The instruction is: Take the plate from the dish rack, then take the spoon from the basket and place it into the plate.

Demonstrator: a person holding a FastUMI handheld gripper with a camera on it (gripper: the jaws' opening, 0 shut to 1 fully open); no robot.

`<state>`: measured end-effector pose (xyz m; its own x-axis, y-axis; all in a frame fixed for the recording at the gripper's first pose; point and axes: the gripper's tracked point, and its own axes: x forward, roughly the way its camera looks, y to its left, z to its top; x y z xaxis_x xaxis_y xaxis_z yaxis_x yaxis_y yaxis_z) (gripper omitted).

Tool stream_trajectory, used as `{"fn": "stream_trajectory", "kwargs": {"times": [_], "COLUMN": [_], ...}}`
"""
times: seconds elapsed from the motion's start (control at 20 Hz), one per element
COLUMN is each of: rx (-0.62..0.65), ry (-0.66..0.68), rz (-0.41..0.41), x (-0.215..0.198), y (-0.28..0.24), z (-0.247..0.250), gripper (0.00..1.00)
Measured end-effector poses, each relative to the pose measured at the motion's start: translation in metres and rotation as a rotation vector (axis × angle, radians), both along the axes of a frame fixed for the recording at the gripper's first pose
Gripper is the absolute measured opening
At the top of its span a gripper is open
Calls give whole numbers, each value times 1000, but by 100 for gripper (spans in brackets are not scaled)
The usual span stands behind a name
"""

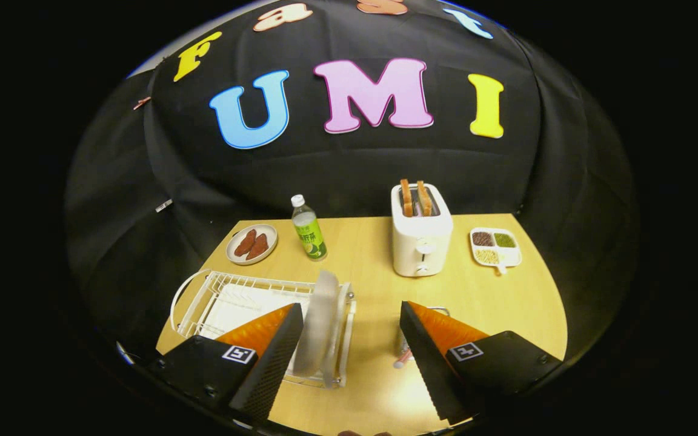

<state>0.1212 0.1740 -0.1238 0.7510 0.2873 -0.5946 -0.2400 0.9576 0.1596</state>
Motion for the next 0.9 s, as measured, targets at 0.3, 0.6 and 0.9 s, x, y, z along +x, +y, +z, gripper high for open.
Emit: {"fn": "stream_trajectory", "kwargs": {"times": [0.3, 0.6, 0.9], "rx": [6, -4, -45], "ry": [203, 282, 265], "rz": [-60, -25, -32], "x": [21, 22, 20], "y": [18, 47, 52], "z": [-54, -86, -92], "gripper": [98, 61, 41]}}
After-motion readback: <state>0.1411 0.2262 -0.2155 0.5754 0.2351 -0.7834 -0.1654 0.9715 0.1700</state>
